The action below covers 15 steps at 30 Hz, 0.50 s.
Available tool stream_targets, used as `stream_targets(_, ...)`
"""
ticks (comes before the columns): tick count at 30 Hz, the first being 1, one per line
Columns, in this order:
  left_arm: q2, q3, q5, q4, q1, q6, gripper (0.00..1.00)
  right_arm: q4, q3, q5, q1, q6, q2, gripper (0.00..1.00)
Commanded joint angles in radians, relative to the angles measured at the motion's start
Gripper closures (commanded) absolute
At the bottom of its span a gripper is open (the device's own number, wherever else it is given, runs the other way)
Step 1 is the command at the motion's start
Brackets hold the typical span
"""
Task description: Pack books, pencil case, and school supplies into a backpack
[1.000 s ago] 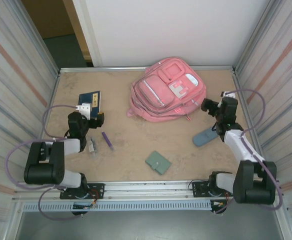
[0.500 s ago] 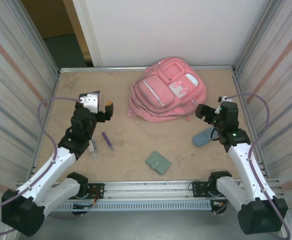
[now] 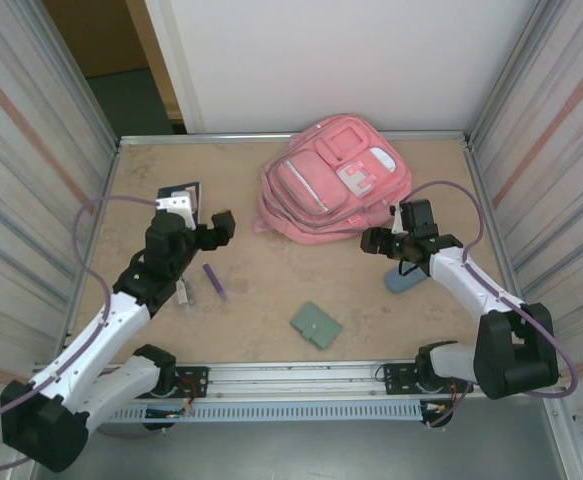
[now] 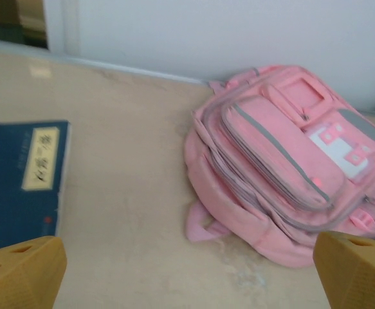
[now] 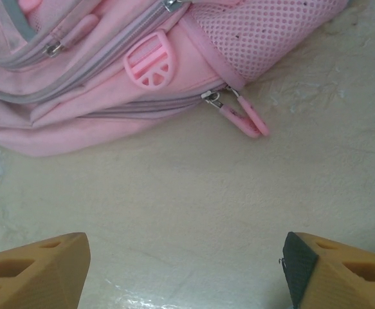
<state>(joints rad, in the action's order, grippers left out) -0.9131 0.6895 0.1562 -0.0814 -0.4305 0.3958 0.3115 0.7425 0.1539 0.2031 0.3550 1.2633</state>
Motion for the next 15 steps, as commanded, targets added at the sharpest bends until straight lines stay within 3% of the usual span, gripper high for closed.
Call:
stream_targets(1,-0.104,0.099,-0.108,-0.059,0.005,0.101,0.05,-0.025,0.022,0.046,-0.035,-0.021,0.013,0.22)
stream_targets(4,-0.218,0.177,-0.158,-0.118,0.004,0.127,0.16,-0.046,0.001,0.078,-0.069,0.005,0.015,0.23)
stream_targets(6,-0.298,0.238,-0.205,-0.138,-0.001,0.116,0.33,-0.050,-0.005,0.076,-0.074,0.007,0.016,0.22)
stream_targets(15,-0.692,0.499,-0.243,-0.244,-0.014,0.184,0.46,-0.032,-0.001,0.083,-0.064,0.022,0.010,0.21)
